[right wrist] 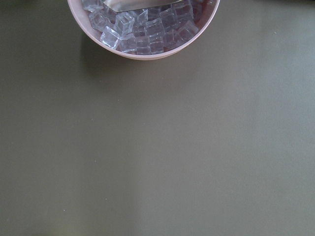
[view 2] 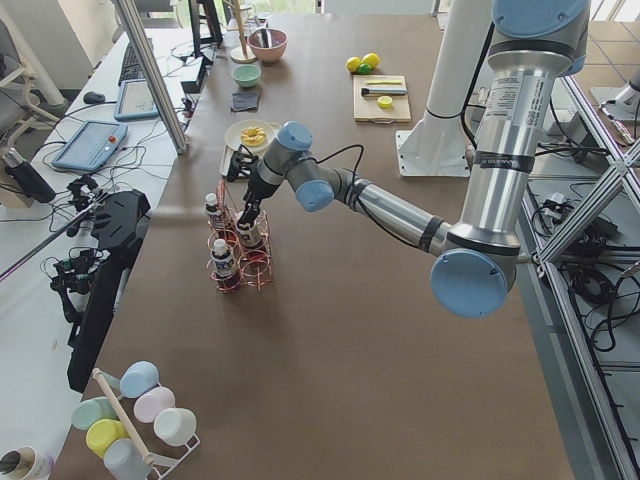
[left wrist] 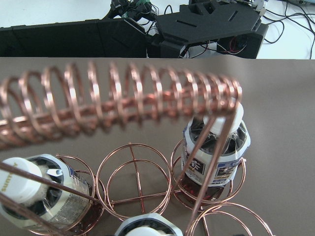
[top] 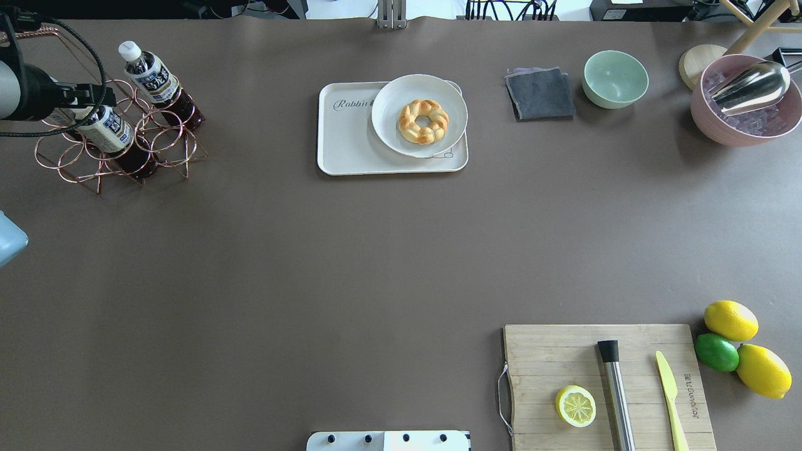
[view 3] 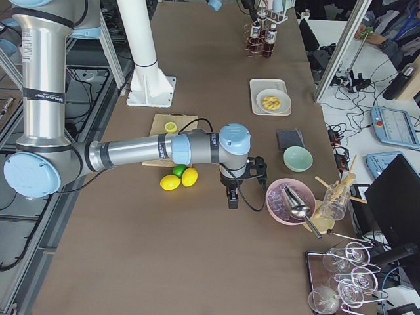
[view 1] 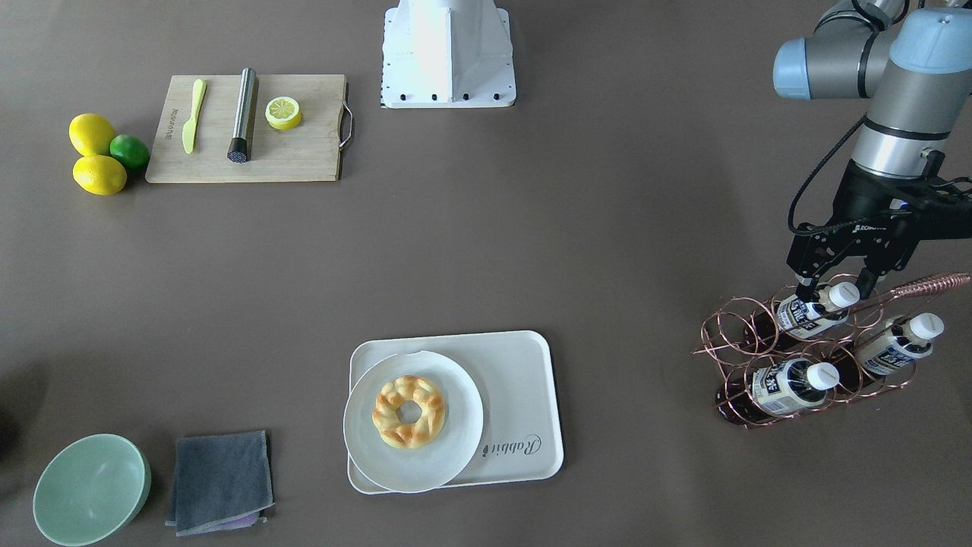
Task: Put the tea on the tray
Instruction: 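Reach the left gripper down to a tea bottle in the copper rack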
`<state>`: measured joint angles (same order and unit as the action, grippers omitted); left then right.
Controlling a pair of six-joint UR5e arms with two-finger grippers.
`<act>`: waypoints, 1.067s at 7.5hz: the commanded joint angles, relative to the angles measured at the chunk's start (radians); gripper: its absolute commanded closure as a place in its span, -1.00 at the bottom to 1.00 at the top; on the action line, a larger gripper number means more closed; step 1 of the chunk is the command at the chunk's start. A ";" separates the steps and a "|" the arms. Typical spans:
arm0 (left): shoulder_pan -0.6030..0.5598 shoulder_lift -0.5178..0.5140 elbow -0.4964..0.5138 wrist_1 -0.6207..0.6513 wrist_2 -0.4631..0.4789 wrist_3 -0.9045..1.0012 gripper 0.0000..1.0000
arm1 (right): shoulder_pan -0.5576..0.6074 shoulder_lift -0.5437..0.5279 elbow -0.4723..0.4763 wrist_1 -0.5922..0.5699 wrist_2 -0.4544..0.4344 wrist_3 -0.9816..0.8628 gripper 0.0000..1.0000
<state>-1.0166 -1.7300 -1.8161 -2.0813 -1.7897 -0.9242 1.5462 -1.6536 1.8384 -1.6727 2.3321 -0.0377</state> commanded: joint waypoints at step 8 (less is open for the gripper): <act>-0.033 0.014 -0.008 0.012 -0.010 0.008 1.00 | -0.002 0.000 0.001 0.002 0.013 0.004 -1.00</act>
<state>-1.0343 -1.7071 -1.8189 -2.0803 -1.7979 -0.9158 1.5447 -1.6536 1.8387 -1.6705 2.3448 -0.0337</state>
